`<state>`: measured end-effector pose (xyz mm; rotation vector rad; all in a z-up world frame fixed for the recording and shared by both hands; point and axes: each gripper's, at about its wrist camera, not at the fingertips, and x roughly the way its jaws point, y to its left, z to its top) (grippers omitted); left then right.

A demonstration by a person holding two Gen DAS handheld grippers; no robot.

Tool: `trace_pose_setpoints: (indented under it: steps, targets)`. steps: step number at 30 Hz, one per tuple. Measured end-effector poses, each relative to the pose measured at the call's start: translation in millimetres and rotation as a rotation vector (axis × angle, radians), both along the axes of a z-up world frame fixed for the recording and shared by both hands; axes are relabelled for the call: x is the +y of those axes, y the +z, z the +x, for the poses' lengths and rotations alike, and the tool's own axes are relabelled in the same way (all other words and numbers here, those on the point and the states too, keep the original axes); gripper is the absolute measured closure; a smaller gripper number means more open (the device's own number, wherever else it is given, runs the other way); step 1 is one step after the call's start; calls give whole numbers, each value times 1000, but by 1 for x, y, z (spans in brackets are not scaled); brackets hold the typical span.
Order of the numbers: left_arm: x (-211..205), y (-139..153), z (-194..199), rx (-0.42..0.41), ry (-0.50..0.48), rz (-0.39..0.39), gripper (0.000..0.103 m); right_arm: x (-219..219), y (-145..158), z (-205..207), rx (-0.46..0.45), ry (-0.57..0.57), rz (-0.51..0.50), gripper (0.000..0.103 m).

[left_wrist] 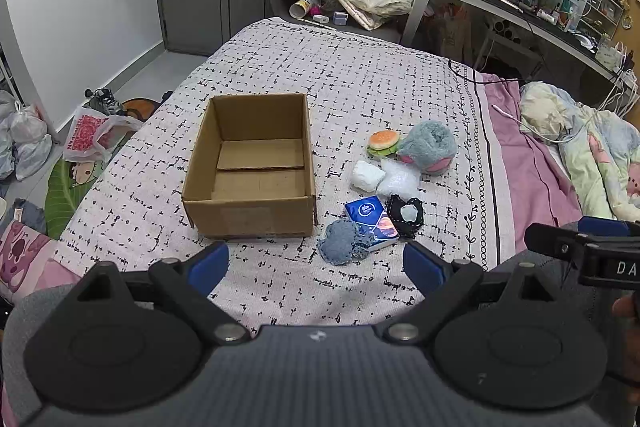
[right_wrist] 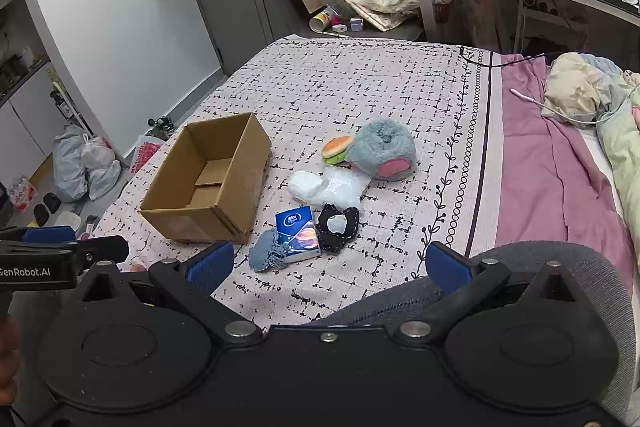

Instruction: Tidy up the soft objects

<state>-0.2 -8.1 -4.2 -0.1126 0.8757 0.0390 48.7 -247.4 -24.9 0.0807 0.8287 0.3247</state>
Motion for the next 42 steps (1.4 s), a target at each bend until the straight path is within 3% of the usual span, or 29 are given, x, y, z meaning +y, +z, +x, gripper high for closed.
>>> trace_pose_setpoints:
  steps: [42]
  targets:
    - [-4, 13, -4, -25, -16, -1, 10, 5, 8, -2, -25, 5, -15, 0]
